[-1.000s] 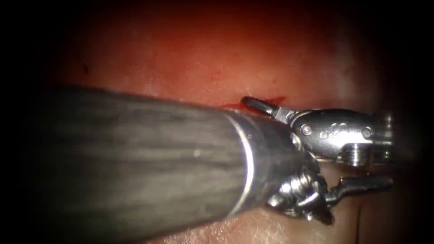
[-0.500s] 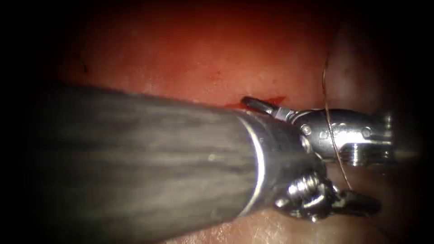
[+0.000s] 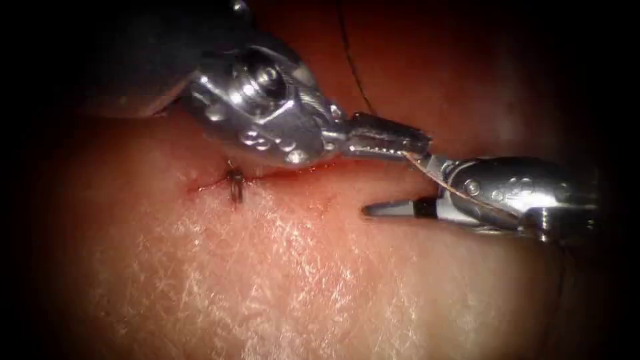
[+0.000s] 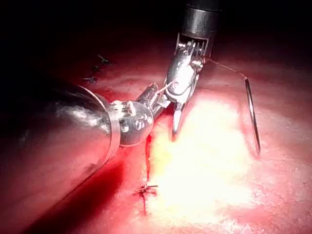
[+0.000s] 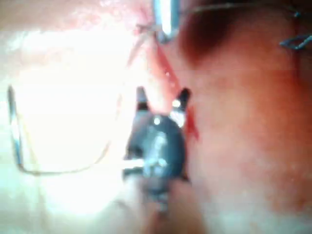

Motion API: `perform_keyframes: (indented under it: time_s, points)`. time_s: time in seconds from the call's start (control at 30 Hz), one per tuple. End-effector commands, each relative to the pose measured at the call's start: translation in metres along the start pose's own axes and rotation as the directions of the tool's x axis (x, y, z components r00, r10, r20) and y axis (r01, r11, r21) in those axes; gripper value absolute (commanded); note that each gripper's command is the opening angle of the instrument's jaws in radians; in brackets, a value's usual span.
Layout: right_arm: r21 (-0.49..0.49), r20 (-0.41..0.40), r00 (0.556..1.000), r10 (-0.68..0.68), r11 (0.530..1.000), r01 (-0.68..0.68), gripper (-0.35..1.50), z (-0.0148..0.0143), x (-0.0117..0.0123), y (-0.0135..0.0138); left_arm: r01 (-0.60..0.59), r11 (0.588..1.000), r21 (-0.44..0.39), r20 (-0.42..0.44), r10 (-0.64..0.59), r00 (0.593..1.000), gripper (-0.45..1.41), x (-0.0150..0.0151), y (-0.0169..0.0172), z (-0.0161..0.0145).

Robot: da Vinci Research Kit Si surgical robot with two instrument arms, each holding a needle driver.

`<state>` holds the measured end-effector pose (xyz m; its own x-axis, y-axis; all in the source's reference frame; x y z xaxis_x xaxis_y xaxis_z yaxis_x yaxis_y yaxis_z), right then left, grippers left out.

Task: Wound Closure

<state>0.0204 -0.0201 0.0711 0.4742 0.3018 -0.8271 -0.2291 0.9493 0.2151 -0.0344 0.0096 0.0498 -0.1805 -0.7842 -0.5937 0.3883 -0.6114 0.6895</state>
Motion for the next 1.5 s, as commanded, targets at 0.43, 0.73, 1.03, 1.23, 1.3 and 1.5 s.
perform_keyframes:
  time_s: [0.43, 0.73, 1.03, 1.23, 1.3, 1.5]
  points:
    - [-0.015, -0.003, 1.0, 0.004, 1.0, -0.004, 1.05, 0.0001, -0.0008, 0.0002, 0.063, 0.998, 0.026, 0.121, -0.065, 0.99, -0.45, -0.0082, 0.0024, -0.0092]
    - [-0.018, -0.007, 1.0, 0.002, 1.0, -0.002, 1.05, -0.0006, -0.0011, 0.0, 0.104, 0.987, 0.121, 0.2, -0.127, 0.971, -0.45, -0.0155, -0.0007, -0.0082]
    - [-0.017, -0.007, 1.0, 0.002, 1.0, -0.002, 1.05, -0.0008, -0.0008, -0.0007, 0.099, 0.987, 0.13, 0.211, -0.125, 0.97, -0.45, -0.0164, -0.0008, -0.0049]
    - [-0.016, -0.008, 1.0, 0.002, 1.0, -0.002, 1.06, -0.001, -0.0008, -0.001, 0.246, 0.955, 0.162, 0.202, -0.277, 0.939, 1.1, -0.0175, -0.001, -0.0042]
    - [-0.016, -0.008, 1.0, 0.001, 1.0, -0.001, 1.06, -0.0011, -0.0008, -0.0012, 0.322, 0.927, 0.193, 0.193, -0.357, 0.914, 1.28, -0.0175, -0.001, -0.0043]
    - [-0.009, -0.01, 1.0, -0.001, 1.0, 0.001, 1.06, -0.002, -0.0009, -0.0017, 0.489, 0.825, 0.284, 0.132, -0.539, 0.832, 1.4, -0.0175, -0.0013, -0.0049]
